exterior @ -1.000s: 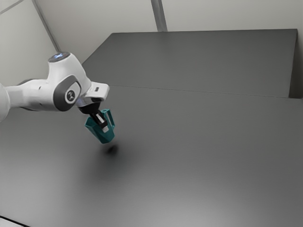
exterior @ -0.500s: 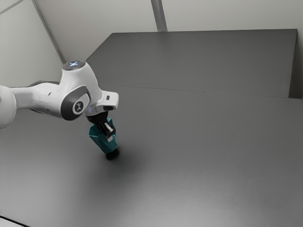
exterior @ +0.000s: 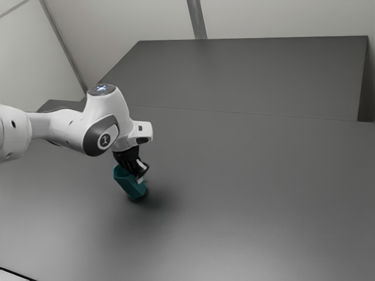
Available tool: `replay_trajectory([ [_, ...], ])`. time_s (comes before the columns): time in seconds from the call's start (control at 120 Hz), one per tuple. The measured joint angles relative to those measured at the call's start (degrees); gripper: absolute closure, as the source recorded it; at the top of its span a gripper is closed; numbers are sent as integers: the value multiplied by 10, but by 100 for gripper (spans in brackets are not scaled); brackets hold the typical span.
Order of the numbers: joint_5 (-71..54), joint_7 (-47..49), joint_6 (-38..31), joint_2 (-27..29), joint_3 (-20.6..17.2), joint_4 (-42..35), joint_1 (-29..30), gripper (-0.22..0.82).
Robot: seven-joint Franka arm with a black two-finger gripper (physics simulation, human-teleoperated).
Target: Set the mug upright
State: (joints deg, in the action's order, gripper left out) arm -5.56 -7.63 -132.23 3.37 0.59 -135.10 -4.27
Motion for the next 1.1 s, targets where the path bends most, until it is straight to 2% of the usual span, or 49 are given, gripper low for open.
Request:
replay_trajectory([
  [0.142, 0, 16, -6, -6, 0, 0, -3, 78],
  [0.2, 1, 20, -7, -6, 0, 1, -4, 75],
  [0.4, 6, 27, -8, 0, 0, 1, -4, 35],
  [0.575, 8, 30, -8, 25, 0, 3, -10, 16],
  [0.775, 13, 33, 15, 38, -9, 33, -12, 7],
  [1.1, 44, 40, 156, 15, -20, 164, -5, 3],
])
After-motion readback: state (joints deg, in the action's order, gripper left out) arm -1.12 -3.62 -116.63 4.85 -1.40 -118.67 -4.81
